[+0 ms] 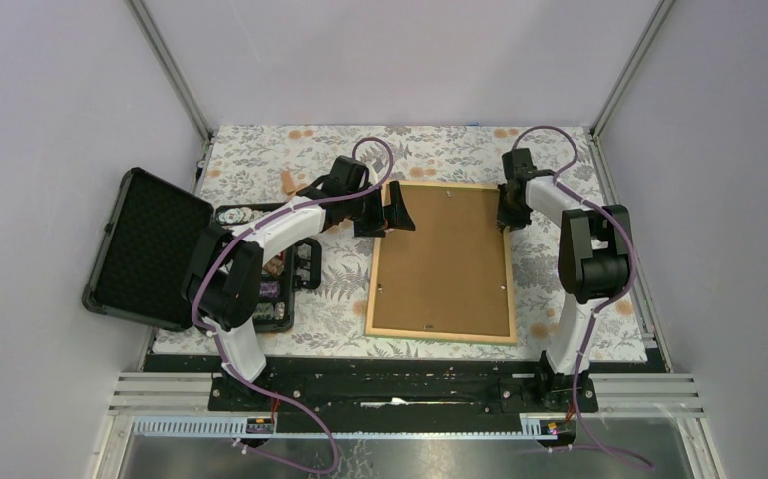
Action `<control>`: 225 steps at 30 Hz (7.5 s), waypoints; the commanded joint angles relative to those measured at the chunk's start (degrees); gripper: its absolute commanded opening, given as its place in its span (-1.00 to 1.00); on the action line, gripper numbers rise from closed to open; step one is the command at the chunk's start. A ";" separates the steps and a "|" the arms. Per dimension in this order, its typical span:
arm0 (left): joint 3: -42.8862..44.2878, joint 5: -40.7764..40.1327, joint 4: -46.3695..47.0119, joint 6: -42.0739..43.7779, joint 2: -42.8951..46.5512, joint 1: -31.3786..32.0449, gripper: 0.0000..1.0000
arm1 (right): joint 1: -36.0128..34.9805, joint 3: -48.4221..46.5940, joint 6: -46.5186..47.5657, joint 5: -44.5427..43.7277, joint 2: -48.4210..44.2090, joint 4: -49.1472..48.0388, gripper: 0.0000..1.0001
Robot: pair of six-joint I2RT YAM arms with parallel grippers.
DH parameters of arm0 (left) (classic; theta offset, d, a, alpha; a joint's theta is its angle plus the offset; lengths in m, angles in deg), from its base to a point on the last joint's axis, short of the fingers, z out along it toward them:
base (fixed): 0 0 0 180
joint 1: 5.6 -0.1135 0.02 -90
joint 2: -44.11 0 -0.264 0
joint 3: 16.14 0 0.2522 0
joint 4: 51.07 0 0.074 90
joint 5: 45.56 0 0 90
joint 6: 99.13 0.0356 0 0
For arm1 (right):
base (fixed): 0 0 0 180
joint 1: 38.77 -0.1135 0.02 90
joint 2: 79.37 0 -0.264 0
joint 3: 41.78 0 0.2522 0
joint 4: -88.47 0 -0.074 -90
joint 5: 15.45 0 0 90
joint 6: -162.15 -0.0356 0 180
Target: Put the photo into the frame
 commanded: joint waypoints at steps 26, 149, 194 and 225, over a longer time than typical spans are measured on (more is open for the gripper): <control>-0.09 1.70 2.64 -0.14 2.72 -0.31 0.97 | 0.10 0.71 1.98 -0.15 -0.92 1.27 -0.07; -0.95 4.96 4.93 -1.37 5.36 -0.30 0.97 | -6.96 34.86 -16.42 0.68 -26.56 0.03 -0.31; -1.57 5.19 5.80 -1.61 6.34 -1.43 0.97 | -2.55 21.66 21.31 -3.16 -14.62 -1.32 -1.00; -6.88 -1.32 8.90 -5.50 9.16 -2.80 0.97 | -2.26 18.46 -7.18 0.53 -28.50 4.41 0.58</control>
